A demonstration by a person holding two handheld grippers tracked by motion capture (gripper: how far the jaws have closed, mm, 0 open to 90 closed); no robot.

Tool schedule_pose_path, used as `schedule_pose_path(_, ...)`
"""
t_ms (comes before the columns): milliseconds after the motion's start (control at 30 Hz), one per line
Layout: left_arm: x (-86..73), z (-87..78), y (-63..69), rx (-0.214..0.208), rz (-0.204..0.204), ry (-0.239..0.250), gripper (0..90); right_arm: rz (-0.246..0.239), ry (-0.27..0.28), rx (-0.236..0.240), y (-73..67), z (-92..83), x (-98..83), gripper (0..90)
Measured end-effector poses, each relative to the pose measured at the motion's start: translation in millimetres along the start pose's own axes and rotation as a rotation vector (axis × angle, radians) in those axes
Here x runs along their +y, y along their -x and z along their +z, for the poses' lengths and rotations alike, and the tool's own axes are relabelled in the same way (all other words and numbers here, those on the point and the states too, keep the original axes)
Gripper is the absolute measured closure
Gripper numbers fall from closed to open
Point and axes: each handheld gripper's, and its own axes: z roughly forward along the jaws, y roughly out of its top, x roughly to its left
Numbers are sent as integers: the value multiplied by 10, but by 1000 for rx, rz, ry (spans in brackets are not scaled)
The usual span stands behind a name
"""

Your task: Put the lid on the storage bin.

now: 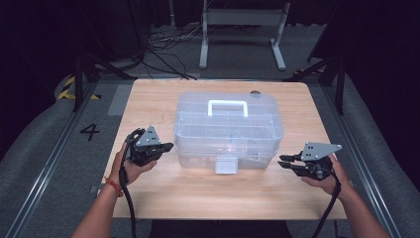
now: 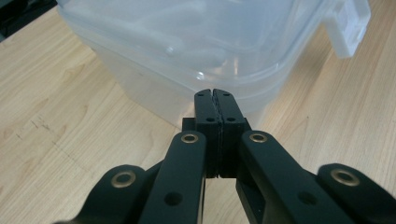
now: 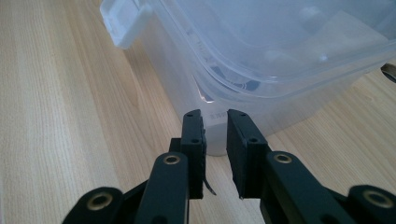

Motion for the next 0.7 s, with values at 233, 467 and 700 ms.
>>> schedule_pose_path(233, -150, -14, 67, -8, -16, -11, 872, 6, 4, -11, 4, -19, -8, 738)
schedule_pose_path(467, -373, -32, 135, 18, -9, -57, 806, 15, -33, -34, 51, -45, -62, 677)
schedule_pose_path(700, -557, -49, 172, 19, -17, -101, 715, 30, -80, -73, 72, -113, -213, 591)
